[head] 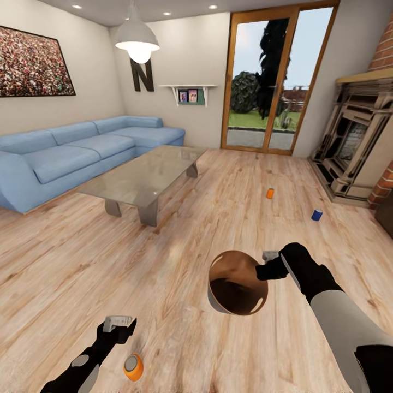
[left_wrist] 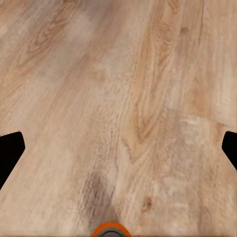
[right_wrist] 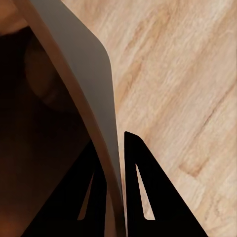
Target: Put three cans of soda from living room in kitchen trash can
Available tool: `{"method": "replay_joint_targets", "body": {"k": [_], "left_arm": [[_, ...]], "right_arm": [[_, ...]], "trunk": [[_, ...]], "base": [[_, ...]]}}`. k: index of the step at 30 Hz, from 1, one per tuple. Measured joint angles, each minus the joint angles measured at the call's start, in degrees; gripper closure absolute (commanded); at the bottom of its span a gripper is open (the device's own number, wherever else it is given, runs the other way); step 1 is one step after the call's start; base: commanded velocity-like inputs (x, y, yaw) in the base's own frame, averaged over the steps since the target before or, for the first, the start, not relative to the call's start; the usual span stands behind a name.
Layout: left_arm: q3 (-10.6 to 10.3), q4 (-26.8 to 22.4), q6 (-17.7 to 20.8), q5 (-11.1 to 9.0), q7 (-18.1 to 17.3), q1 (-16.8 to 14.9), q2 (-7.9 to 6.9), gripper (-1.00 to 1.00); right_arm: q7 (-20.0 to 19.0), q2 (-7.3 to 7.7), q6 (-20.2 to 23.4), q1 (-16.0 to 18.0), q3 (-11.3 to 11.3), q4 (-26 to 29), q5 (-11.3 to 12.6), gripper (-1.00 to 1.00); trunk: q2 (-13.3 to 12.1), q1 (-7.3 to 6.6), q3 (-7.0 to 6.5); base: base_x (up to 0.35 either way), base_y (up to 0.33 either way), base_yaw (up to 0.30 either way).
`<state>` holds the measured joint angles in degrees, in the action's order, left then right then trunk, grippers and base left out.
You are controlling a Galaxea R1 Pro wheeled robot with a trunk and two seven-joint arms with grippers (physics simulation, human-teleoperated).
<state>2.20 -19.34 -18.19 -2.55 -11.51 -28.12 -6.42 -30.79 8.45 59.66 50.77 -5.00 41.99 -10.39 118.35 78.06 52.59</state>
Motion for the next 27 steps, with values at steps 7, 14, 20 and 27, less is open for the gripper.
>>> {"method": "replay_joint_targets", "body": {"k": [7,14,20,27], "left_arm": [[0.0,0.0,0.0,0.0,0.0,0.0,0.0,-1.0],[0.0,0.0,0.0,0.0,0.0,0.0,0.0,-1.0],[0.0,0.0,0.1,0.0,-0.1,0.0,0.0,-1.0],[0.0,0.0,0.1,0.1,-0.1,0.0,0.0,-1.0]], "right_arm": [[0.0,0.0,0.0,0.0,0.0,0.0,-0.1,1.0],[0.0,0.0,0.0,0.0,0.0,0.0,-0.1,1.0],[0.0,0.0,0.0,0.0,0.0,0.0,-0.1,1.0],[0.0,-0.04,0.0,0.0,0.0,0.1,-0.1,1.0]], "trunk": [[2.8,1.54,1.87],[5.6,3.08,3.74],[8.0,4.39,5.34],[10.8,5.93,7.21]], "base": [[0.0,0.0,0.0],[0.0,0.0,0.0],[0.0,0.0,0.0],[0.0,0.0,0.0]]}}
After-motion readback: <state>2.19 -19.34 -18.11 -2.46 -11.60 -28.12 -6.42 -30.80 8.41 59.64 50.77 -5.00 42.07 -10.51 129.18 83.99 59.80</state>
